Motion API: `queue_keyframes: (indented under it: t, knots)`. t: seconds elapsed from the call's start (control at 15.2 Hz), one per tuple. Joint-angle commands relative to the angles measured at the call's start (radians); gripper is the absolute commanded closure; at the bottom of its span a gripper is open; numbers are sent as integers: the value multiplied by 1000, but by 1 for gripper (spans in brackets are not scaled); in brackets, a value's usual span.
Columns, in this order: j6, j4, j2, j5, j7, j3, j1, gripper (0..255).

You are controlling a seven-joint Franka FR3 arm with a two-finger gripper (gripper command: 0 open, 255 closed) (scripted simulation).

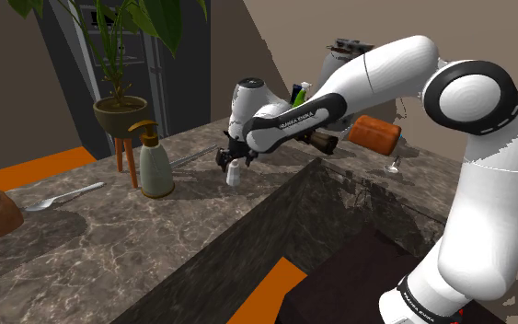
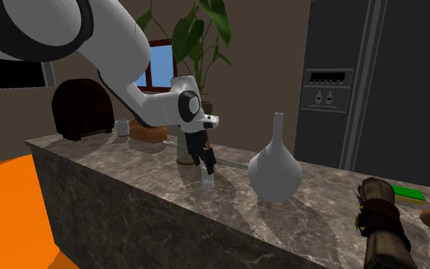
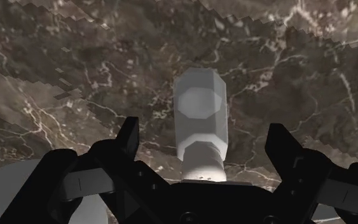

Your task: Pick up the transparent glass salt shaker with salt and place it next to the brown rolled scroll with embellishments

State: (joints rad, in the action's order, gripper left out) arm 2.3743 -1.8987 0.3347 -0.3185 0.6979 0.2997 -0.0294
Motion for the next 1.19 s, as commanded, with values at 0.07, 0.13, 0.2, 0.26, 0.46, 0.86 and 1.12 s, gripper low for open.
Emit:
queue_keyframes:
  t: [0.07,0.13,0.2,0.26,0.46,0.86,1.12]
  knots:
    - [22,3,27,-14,10,-7,-4,0]
    - [22,3,27,-14,10,-7,-4,0]
    - [22,3,27,-14,10,-7,-4,0]
    - [22,3,27,-14,10,-7,-4,0]
    - [22,3,27,-14,10,-7,-4,0]
    - [22,4,27,-14,10,-7,-4,255]
    - [21,4,26,-14,10,-7,-4,255]
